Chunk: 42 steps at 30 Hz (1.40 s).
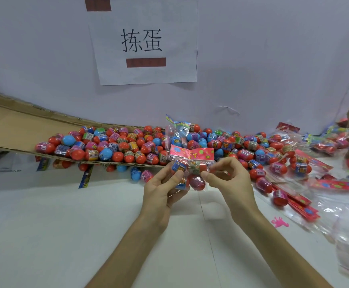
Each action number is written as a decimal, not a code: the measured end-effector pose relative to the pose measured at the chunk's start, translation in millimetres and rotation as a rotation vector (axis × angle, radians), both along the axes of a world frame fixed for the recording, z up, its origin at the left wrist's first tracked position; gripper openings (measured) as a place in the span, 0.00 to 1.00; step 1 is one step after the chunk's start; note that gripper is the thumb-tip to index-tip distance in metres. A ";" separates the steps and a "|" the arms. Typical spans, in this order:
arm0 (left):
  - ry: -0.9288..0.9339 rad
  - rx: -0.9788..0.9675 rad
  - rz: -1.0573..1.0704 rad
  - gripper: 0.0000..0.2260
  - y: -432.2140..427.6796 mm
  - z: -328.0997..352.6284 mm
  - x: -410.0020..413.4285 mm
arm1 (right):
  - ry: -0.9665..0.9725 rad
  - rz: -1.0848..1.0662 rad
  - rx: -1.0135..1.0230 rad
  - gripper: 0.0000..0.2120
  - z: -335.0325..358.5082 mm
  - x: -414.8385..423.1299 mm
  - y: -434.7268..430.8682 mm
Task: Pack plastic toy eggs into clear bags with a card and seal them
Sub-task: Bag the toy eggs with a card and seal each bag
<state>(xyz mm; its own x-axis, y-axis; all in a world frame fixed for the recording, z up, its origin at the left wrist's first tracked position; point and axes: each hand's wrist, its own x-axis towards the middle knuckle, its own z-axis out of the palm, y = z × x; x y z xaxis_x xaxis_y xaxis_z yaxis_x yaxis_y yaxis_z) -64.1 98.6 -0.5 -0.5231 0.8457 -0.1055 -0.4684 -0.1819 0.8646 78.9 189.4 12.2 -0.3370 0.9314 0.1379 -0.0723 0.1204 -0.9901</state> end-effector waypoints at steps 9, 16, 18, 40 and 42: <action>0.279 -0.076 -0.029 0.18 -4.3 2.4 1.1 | -0.109 0.302 -0.128 0.05 8.5 18.6 25.4; 0.111 -0.118 0.094 0.14 -3.3 -2.4 -18.5 | 0.219 0.179 -0.213 0.05 28.8 57.8 56.7; 0.080 -0.117 0.092 0.14 -2.3 -2.6 -18.0 | 0.760 0.037 -0.269 0.11 35.7 80.5 69.0; 0.221 -0.199 0.127 0.13 -1.9 -0.9 -6.5 | -0.502 0.087 0.308 0.07 31.3 24.8 49.7; 0.249 -0.212 0.129 0.13 -2.0 -0.5 -5.4 | -0.557 0.036 0.365 0.06 41.7 23.0 59.8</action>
